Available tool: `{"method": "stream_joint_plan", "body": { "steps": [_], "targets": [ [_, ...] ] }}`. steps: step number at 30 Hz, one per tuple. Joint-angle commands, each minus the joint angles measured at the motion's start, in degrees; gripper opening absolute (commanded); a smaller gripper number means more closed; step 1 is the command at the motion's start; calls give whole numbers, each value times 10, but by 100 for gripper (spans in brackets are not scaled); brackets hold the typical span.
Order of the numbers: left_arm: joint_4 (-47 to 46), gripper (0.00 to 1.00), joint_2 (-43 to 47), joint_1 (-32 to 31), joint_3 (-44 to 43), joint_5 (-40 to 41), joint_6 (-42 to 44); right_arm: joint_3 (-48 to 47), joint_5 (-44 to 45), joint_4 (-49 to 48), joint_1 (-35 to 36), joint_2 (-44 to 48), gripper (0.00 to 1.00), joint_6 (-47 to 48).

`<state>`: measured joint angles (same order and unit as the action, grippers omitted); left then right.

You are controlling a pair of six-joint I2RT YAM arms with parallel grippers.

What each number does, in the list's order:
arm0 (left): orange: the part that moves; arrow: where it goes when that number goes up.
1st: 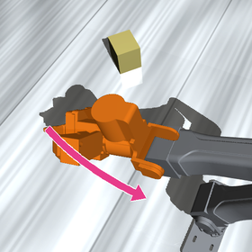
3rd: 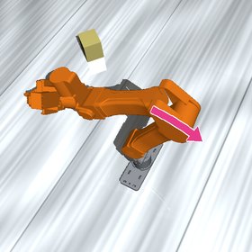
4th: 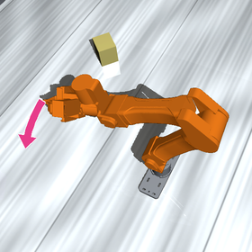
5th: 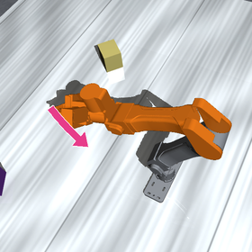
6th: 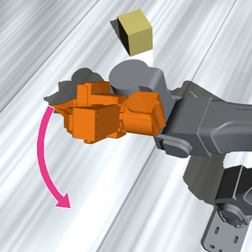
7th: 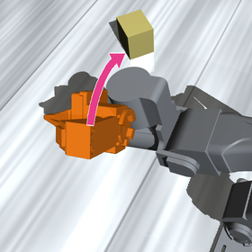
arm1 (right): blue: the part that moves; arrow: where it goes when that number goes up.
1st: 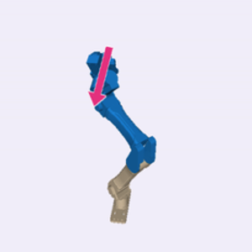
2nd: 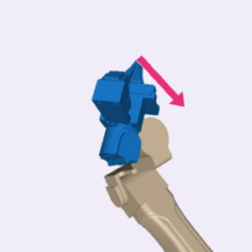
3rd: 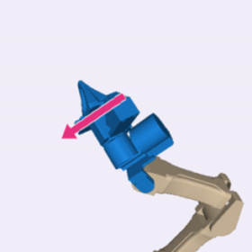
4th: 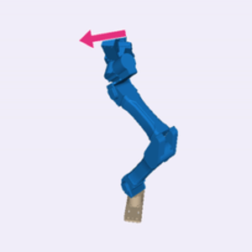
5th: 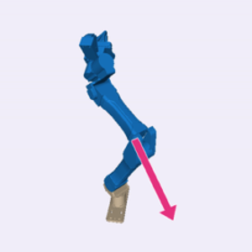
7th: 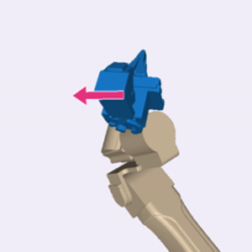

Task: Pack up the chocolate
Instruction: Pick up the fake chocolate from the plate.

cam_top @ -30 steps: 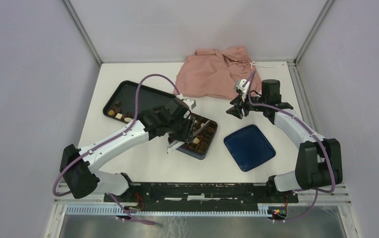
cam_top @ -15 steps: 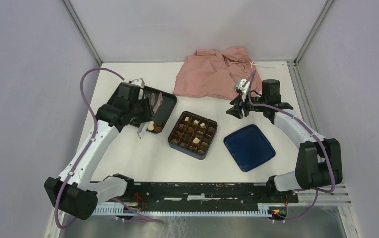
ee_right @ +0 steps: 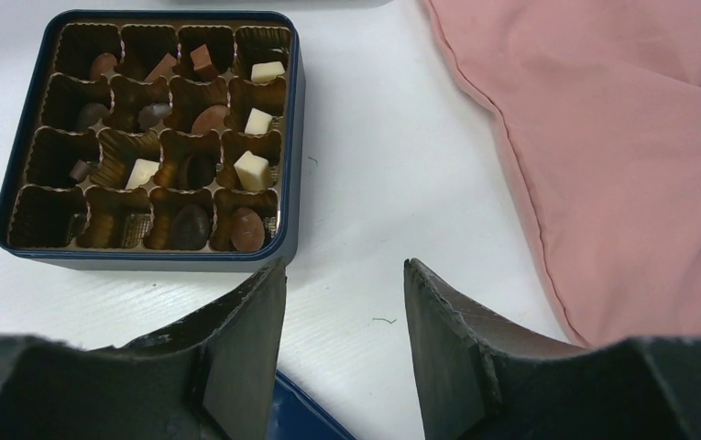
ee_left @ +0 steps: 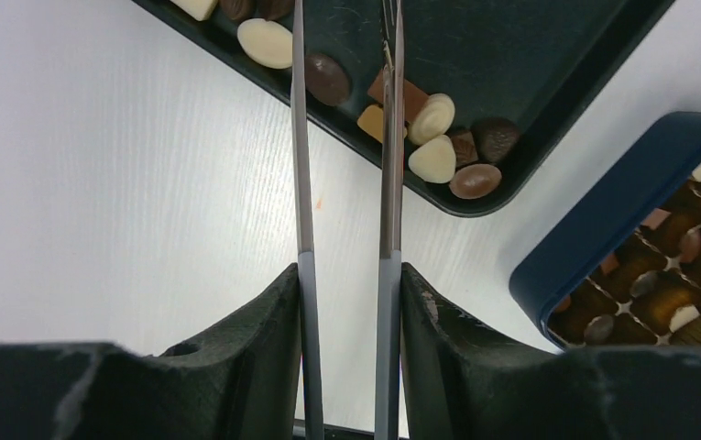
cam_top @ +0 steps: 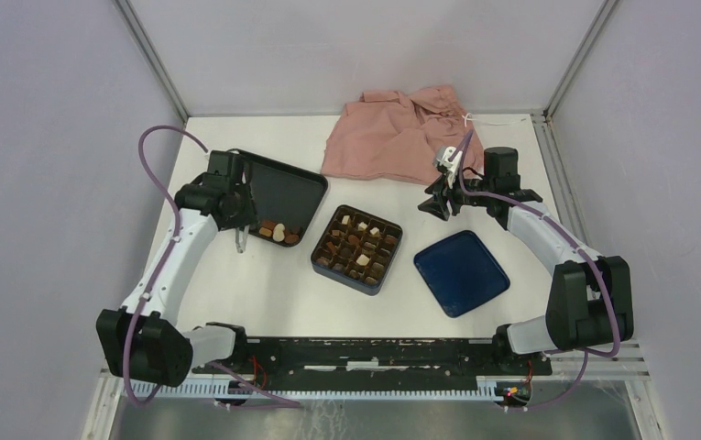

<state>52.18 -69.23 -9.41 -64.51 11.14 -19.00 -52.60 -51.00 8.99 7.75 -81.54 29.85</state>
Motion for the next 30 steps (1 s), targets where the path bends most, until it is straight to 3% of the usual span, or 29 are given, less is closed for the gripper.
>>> {"method": "stream_joint_plan", "body": {
  "steps": [1, 12, 30],
  "targets": [
    [-14, 45, -21, 4, -7, 51, 41, -12, -19, -4, -2, 12, 56, 5],
    [-34, 46, -101, 4, -4, 114, 37, -12, -20, -5, -1, 8, 56, 5],
    [-55, 44, -172, 4, -16, 107, 35, -12, -20, -5, -1, 7, 56, 6]
  ]
}}
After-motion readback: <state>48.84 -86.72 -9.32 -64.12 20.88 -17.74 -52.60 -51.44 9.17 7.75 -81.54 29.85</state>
